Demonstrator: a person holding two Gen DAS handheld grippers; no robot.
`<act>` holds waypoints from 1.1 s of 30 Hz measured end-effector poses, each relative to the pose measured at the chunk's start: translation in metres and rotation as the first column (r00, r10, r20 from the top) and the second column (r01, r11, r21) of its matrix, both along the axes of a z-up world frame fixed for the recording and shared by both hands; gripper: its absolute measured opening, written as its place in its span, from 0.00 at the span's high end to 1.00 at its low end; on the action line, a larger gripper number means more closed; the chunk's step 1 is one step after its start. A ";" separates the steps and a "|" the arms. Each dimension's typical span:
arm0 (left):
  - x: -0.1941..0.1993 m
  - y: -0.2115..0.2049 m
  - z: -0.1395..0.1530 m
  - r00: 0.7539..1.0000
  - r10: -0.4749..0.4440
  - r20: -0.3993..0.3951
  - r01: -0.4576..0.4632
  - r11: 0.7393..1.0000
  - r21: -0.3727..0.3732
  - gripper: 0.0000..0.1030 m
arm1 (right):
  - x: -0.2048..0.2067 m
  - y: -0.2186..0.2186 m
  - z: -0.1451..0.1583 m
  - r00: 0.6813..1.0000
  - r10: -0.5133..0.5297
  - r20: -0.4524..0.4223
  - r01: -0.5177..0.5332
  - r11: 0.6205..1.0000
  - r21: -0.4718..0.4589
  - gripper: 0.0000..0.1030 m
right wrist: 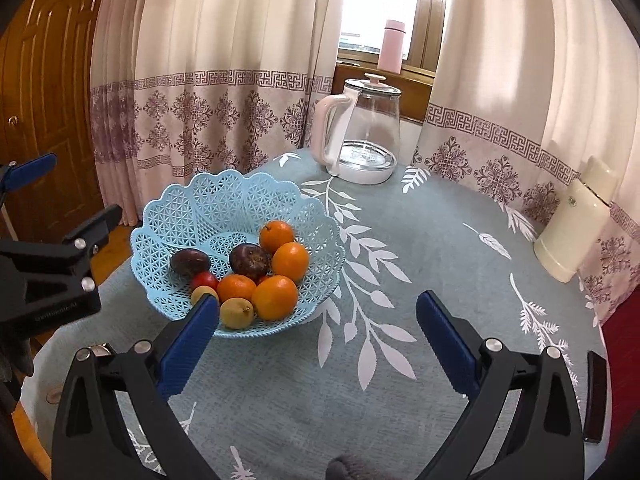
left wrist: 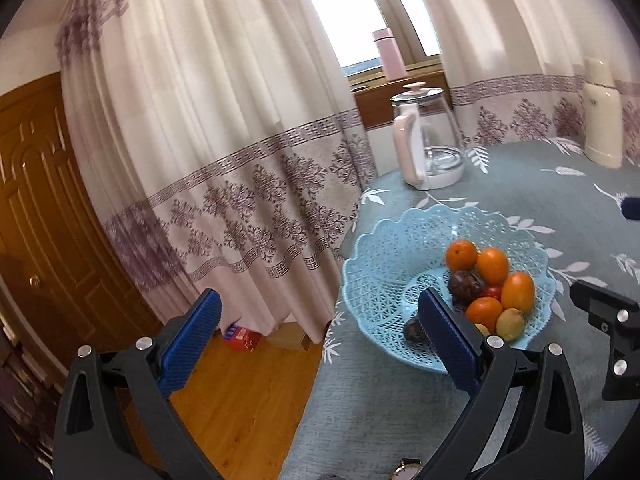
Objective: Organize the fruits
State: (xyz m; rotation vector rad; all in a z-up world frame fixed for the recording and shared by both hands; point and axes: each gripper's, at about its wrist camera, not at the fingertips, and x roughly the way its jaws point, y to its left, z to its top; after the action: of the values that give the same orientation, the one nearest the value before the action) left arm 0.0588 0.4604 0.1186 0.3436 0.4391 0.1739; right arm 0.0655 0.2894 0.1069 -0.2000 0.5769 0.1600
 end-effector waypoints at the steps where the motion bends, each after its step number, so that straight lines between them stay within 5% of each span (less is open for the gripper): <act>1: 0.000 -0.002 0.000 1.000 -0.005 -0.001 0.005 1.000 0.006 0.03 | -0.001 0.000 0.000 1.000 -0.001 0.005 0.001 1.000 -0.005 0.05; 33: 0.002 -0.008 -0.008 0.999 -0.031 -0.024 0.031 0.999 0.028 0.03 | -0.006 0.014 -0.003 0.999 0.033 0.009 -0.033 0.998 -0.062 0.05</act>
State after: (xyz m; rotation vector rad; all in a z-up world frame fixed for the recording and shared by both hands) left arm 0.0608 0.4523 0.1109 0.3802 0.4551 0.1461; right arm 0.0597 0.3030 0.1041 -0.2699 0.5693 0.1734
